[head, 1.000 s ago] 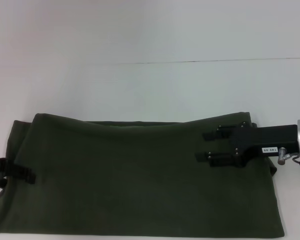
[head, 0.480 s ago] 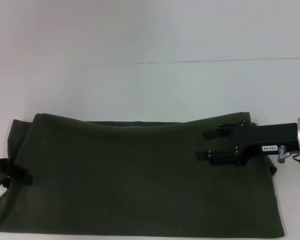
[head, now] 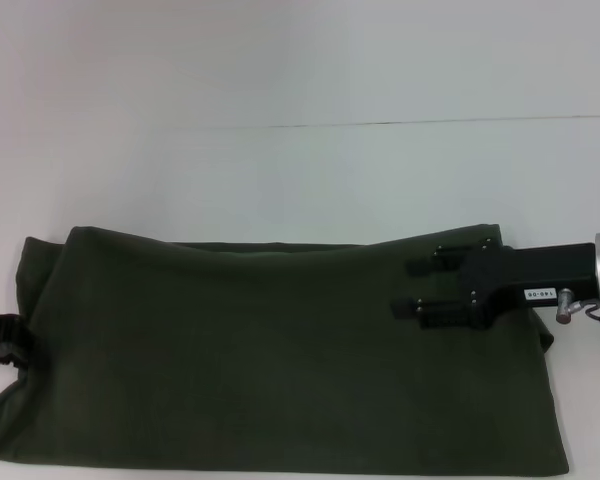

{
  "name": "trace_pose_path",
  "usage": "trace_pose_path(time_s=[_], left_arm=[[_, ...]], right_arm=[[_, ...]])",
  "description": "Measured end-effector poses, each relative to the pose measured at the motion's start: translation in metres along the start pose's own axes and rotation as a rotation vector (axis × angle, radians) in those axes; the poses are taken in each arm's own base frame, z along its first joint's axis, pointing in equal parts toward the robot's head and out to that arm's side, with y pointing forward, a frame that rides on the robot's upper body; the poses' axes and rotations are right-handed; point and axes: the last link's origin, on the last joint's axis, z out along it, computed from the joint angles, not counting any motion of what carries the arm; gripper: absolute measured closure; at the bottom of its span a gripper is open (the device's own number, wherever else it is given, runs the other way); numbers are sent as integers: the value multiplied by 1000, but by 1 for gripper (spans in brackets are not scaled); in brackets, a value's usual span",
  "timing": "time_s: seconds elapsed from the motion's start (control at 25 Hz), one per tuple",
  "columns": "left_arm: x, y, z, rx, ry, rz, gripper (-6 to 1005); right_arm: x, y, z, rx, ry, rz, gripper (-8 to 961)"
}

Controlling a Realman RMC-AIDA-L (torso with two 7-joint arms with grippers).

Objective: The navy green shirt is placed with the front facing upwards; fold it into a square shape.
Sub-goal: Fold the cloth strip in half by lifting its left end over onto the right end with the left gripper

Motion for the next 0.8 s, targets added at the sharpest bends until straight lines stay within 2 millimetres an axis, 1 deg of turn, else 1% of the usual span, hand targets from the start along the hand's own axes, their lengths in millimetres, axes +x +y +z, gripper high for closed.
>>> trace_pose_path(time_s=[0.4,0.52,0.72,0.8], left_arm=[[-1,1,2,6,-9,13,883],[0,1,1,4,-4,14,887],[0,1,-1,2,-6,10,950],[0,1,-1,0,-5,13,950]], right_arm=[[-1,0,0,-3,-2,-1,243],[-2,0,0,-3,-3,0,243],[-2,0,1,-4,-4,0,243],[-2,0,1,-4,-5,0,244]])
